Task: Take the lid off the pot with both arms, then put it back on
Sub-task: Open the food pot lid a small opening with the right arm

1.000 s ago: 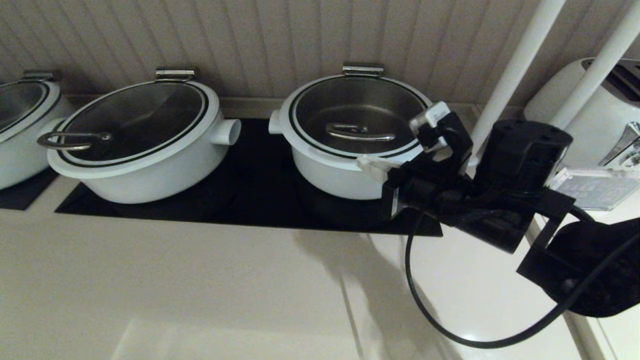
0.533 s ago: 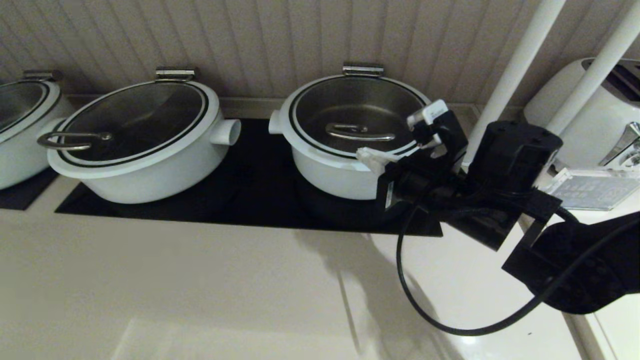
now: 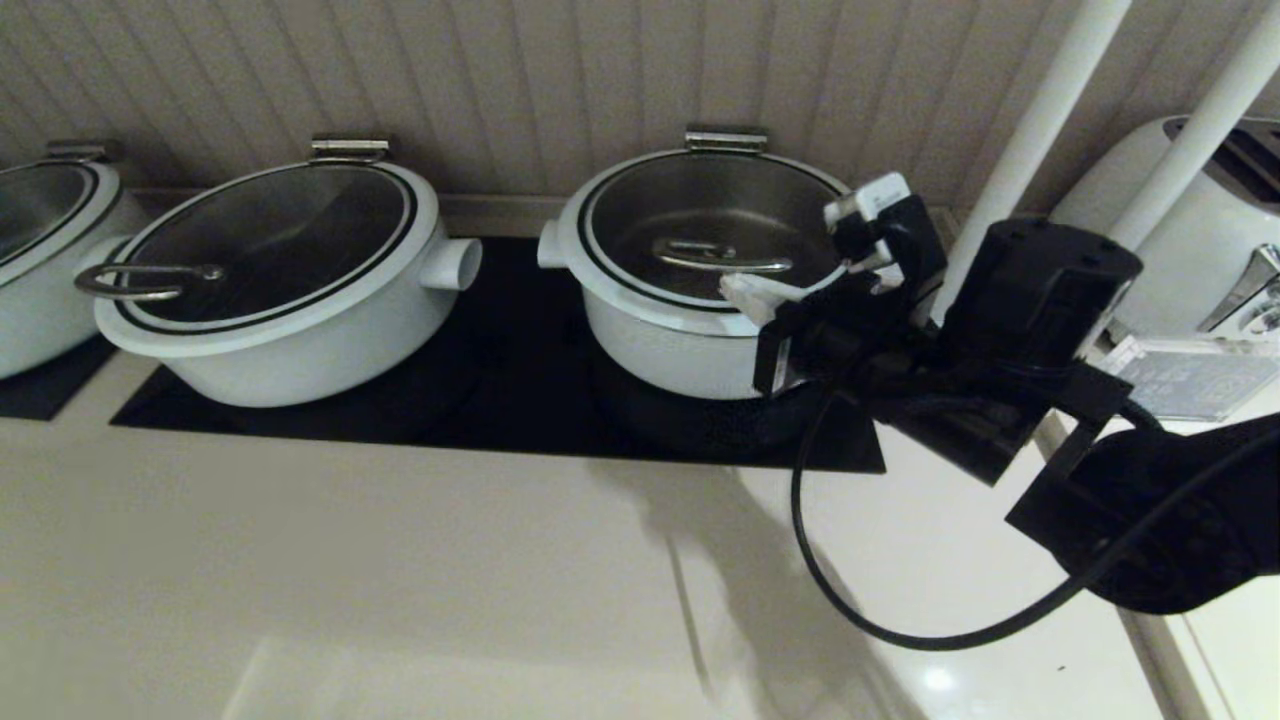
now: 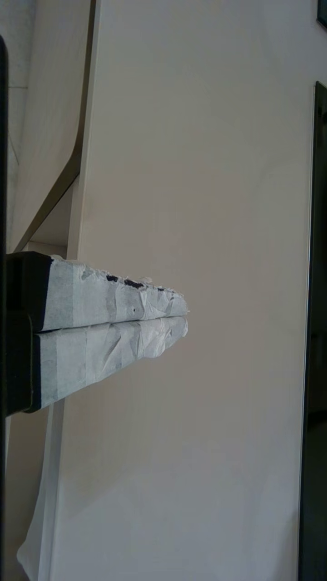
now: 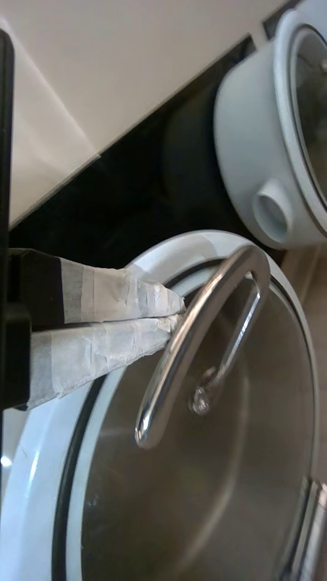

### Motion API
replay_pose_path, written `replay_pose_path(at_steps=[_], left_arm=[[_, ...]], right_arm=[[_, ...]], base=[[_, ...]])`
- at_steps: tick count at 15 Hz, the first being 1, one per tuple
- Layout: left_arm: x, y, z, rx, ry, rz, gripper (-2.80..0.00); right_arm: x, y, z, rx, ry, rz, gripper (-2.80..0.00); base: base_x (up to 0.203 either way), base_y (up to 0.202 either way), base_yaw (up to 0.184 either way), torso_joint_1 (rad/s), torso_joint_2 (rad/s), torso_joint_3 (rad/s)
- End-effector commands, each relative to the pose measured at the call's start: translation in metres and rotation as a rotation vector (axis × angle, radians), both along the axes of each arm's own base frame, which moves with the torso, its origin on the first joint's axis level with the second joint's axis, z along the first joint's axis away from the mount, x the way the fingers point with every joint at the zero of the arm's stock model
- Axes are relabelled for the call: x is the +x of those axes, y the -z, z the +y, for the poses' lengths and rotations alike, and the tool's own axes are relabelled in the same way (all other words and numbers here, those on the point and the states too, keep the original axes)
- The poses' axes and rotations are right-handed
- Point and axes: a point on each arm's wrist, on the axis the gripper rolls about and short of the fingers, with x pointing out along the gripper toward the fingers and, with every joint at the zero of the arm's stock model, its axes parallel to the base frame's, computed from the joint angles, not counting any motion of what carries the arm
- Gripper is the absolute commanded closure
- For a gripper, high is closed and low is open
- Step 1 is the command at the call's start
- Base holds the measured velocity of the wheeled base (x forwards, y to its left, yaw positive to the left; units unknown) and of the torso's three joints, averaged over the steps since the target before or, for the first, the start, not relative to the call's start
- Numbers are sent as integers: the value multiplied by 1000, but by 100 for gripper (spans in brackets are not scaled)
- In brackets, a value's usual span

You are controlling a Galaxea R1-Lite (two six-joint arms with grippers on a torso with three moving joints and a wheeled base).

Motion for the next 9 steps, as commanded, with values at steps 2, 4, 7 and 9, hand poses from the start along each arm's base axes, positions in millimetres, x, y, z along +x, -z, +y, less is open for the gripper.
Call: replay_pose_path(at_steps=[2, 4, 7, 9], left_arm=[[0, 0, 0, 10, 0, -3, 0], [0, 0, 0, 37, 4, -3, 0], [-3, -9, -1, 74, 38, -34, 0], [-8, -26, -3, 82, 131, -85, 0]], right_arm=[[0, -8, 0, 20, 4, -26, 0], [1, -9, 0, 26, 4, -37, 0], [0, -10, 0, 29, 4, -41, 0], [0, -10, 0, 30, 4, -42, 0]], base=[[0, 0, 0, 0, 0, 0], [0, 0, 0, 0, 0, 0], [0, 0, 0, 0, 0, 0], [0, 0, 0, 0, 0, 0]])
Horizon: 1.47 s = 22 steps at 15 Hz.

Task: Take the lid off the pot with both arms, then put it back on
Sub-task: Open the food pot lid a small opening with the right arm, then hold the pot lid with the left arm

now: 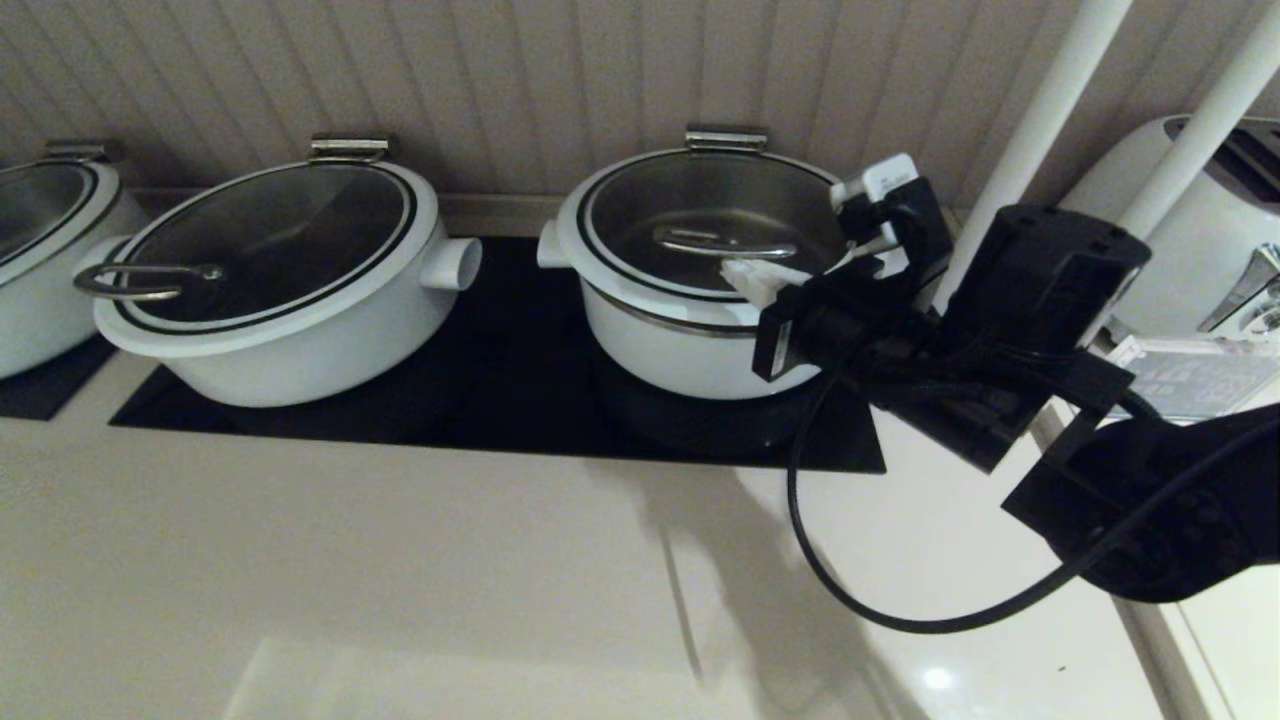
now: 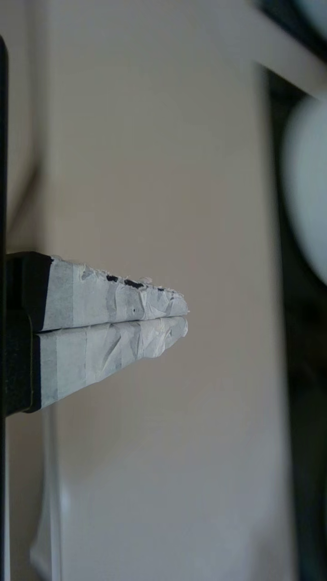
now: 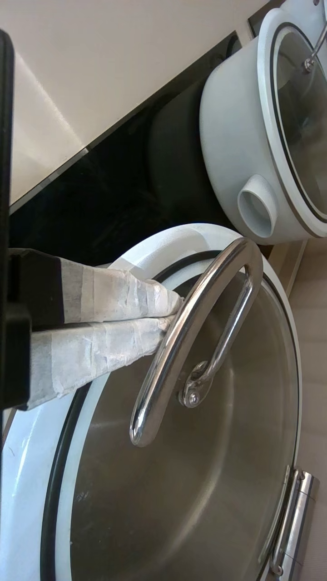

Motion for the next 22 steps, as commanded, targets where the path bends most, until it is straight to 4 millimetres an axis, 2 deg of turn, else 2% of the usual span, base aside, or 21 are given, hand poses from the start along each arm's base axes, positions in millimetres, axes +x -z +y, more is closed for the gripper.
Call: replay_pose_path(at_steps=[1, 3, 7, 13, 15, 18, 22], left_arm=[[-4, -18, -1, 6, 63, -37, 0], [0, -39, -2, 7, 80, -22, 0], [14, -111, -4, 16, 177, -42, 0], [60, -192, -6, 29, 271, -134, 0], [70, -204, -7, 31, 307, -146, 0], [79, -211, -13, 21, 422, -136, 0], [110, -204, -27, 13, 530, -29, 0]], right_arm=[[-1, -3, -1, 8, -1, -13, 0], [-1, -4, -1, 16, -1, -24, 0], [-1, -5, -1, 19, -1, -28, 0], [1, -15, 1, 41, -1, -57, 0], [3, -20, 2, 50, 1, -69, 0], [7, -26, 1, 64, 9, -88, 0], [13, -34, 1, 69, 20, -95, 0]], base=[[0, 0, 0, 0, 0, 0], [0, 0, 0, 0, 0, 0], [0, 0, 0, 0, 0, 0], [0, 0, 0, 0, 0, 0], [0, 0, 0, 0, 0, 0], [0, 0, 0, 0, 0, 0], [0, 0, 0, 0, 0, 0]])
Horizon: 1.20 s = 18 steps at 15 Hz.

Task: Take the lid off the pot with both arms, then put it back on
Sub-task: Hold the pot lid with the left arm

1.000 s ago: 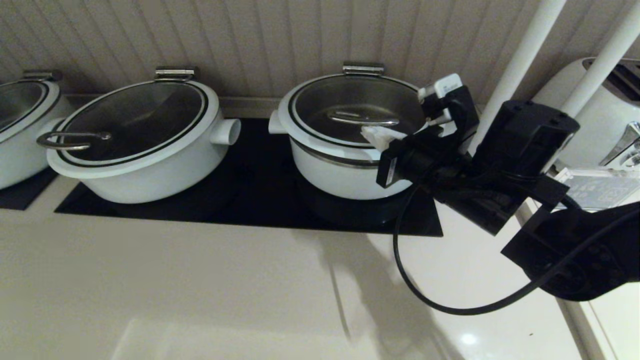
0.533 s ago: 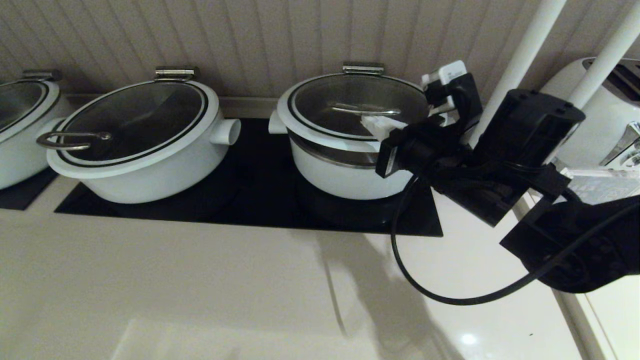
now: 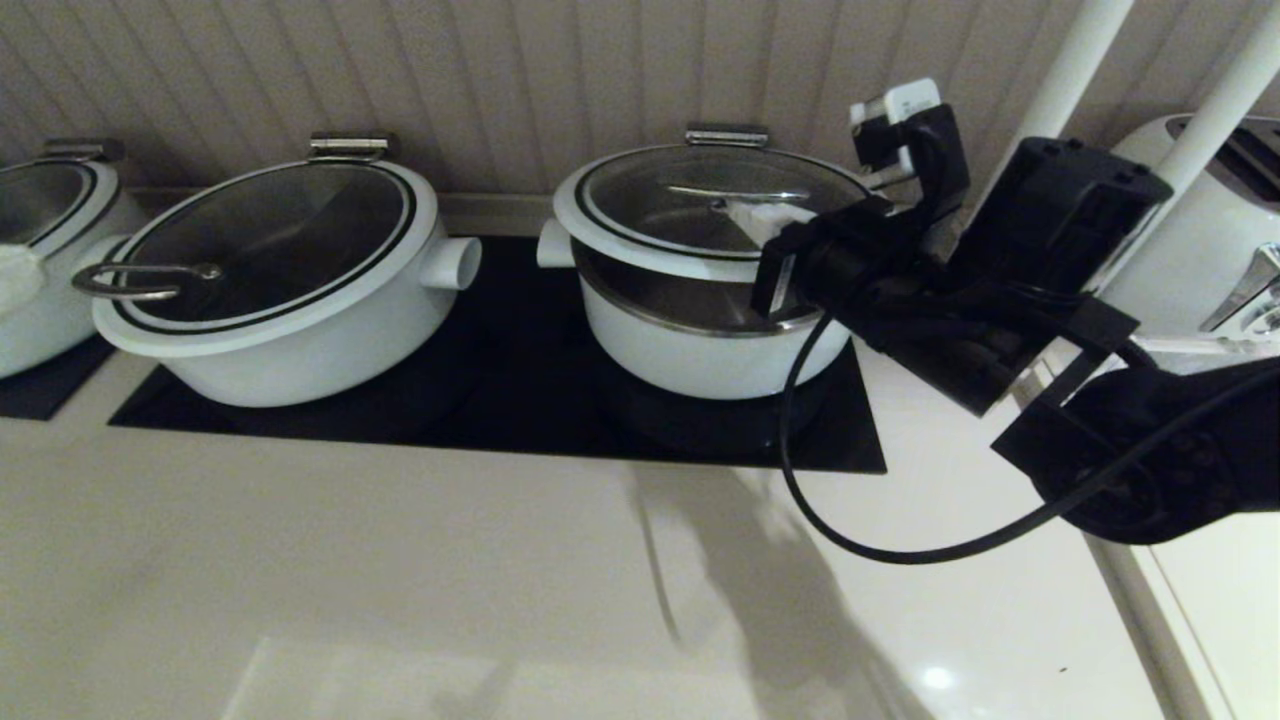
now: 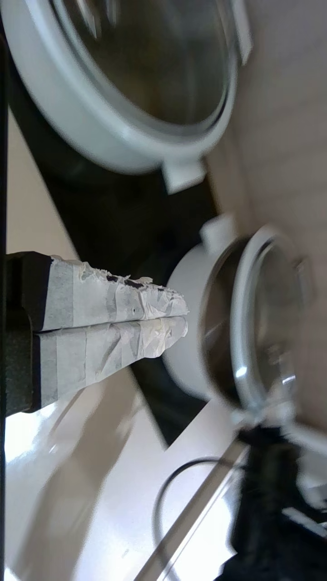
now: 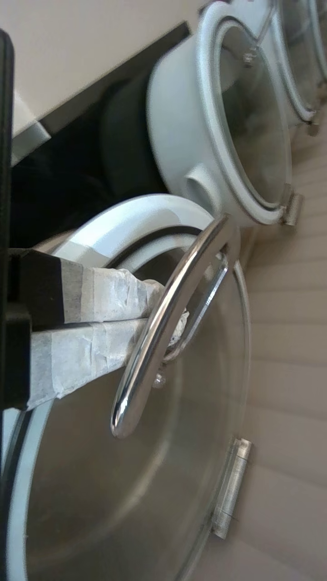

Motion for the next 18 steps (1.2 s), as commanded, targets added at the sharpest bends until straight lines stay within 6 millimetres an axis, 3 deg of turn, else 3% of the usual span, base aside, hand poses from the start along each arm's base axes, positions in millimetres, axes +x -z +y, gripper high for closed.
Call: replay_pose_path(at_steps=[1, 6, 11, 18], left_arm=[[31, 10, -12, 25, 55, 111, 0], [78, 30, -43, 41, 166, 153, 0], [88, 63, -66, 99, 264, 270, 0], [127, 76, -99, 94, 280, 234, 0]], right_arm=[[4, -4, 1, 12, 6, -17, 0], [8, -4, 4, 10, 3, -18, 0], [10, -8, 5, 18, 3, -31, 0], [12, -7, 5, 18, 4, -30, 0]], base=[[0, 0, 0, 0, 0, 0], [0, 0, 0, 0, 0, 0], [0, 0, 0, 0, 0, 0], [0, 0, 0, 0, 0, 0]])
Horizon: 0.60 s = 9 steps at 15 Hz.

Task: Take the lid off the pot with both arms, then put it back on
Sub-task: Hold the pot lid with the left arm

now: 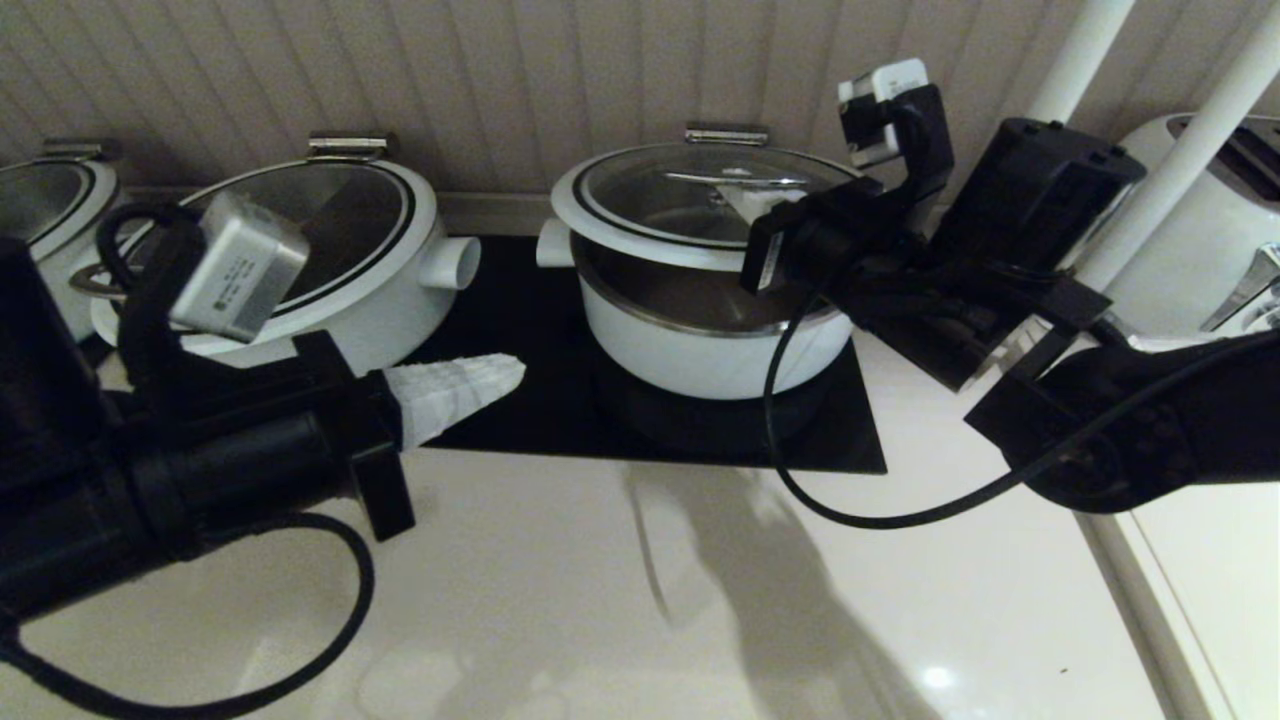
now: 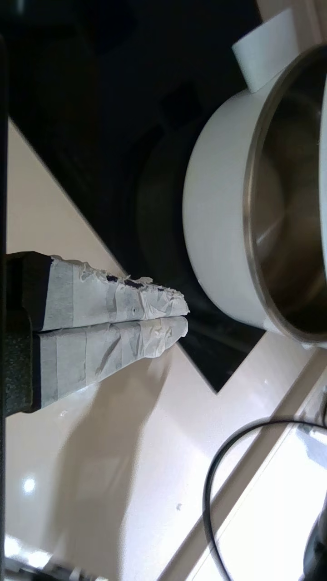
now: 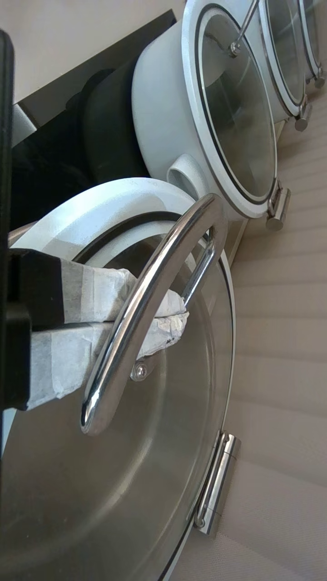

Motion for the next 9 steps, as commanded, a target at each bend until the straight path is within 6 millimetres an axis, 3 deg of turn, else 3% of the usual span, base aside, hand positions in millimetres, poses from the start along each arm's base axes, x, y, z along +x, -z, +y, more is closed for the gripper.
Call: replay_pose_path(at_steps=[1, 9], left_arm=[[18, 16, -15, 40, 6, 54, 0], [59, 23, -39, 19, -15, 2, 0]], right_arm=[[0, -1, 0, 3, 0, -6, 0], [-1, -5, 0, 12, -4, -22, 0]], base=[[0, 0, 0, 0, 0, 0], [0, 0, 0, 0, 0, 0]])
